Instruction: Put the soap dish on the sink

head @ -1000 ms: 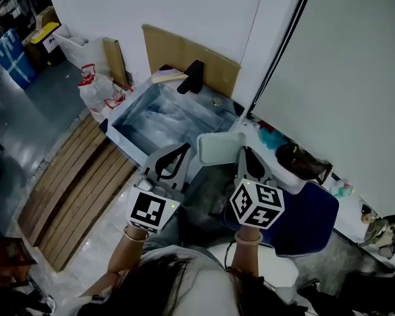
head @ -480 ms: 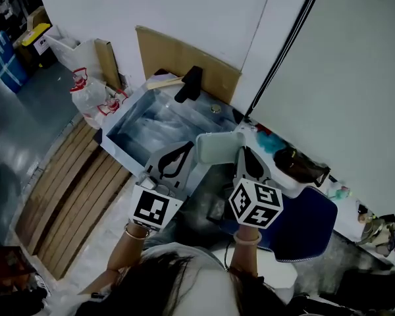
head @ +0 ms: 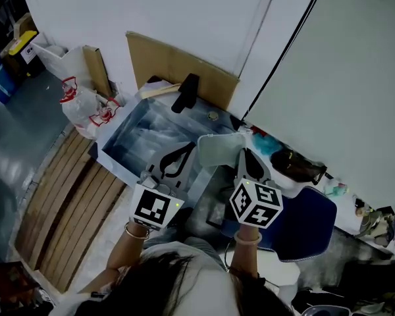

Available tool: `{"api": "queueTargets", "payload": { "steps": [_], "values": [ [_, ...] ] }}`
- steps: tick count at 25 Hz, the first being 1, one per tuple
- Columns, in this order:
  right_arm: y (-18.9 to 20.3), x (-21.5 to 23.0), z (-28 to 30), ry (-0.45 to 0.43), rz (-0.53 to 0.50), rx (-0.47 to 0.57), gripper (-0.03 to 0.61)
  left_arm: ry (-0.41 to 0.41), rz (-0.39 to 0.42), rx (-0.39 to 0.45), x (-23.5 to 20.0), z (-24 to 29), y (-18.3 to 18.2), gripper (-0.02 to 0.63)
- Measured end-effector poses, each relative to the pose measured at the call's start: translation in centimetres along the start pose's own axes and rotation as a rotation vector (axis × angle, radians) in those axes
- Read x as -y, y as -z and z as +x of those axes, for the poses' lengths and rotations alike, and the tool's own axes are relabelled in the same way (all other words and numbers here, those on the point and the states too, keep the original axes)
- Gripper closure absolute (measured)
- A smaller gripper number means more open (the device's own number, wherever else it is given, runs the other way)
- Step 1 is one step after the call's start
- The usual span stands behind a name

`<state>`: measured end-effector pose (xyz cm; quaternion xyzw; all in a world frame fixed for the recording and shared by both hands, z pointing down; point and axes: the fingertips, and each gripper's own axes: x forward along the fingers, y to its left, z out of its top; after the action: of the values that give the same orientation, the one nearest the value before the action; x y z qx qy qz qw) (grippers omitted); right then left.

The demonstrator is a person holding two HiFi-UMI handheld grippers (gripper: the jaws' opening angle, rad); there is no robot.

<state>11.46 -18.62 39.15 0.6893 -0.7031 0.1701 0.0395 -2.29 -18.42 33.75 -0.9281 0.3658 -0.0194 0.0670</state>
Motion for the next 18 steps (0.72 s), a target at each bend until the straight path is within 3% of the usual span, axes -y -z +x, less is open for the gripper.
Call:
{"api": "queueTargets", "payload": {
  "steps": [4,10,16,18],
  "values": [
    [0.0,0.0,0.8,0.027,-0.002,-0.006,0.545,0.026,-0.014,0.007,-0.8,0.7,0.1,0.606],
    [-0.1,0.8,1.9,0.046,-0.021,-0.017,0.545,0.016,-0.114,-0.038,-1.2,1.8,1.4,0.606],
    [0.0,2.3,4.1,0.025,-0.019,-0.035,0.545,0.009,-0.075,-0.030,-1.3,3.9,2.0,0.606],
    [0.1,2.8,4.9,0.013,-0.016,-0.045,0.545,-0.006,-0.099,-0.054,-1.2,4.7,2.6,0.606]
  ]
}}
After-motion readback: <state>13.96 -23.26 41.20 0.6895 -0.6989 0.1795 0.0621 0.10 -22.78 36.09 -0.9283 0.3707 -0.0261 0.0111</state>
